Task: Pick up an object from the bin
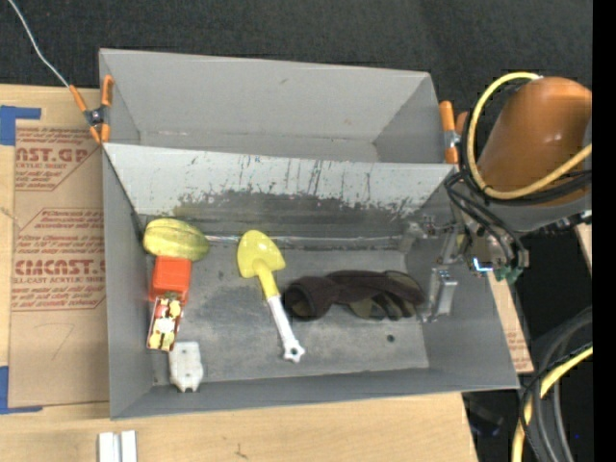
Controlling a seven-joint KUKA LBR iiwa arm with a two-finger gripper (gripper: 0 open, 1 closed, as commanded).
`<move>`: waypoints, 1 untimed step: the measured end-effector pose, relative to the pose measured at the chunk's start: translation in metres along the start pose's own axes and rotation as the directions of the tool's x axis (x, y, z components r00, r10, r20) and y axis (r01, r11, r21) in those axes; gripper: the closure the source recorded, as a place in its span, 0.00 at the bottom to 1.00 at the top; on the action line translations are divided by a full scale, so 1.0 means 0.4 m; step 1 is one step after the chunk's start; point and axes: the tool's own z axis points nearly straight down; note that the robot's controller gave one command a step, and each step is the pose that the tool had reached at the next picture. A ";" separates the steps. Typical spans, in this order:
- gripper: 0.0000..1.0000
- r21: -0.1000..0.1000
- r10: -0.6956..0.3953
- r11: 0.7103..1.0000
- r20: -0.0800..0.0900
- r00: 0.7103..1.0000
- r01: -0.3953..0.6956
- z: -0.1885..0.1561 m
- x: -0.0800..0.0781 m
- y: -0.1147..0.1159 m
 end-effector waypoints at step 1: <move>0.00 0.001 -0.002 1.000 0.008 1.000 0.002 -0.012 -0.004 0.001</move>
Offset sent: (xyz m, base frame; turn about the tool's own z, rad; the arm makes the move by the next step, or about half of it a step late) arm 0.0413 0.0525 -0.1570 0.1270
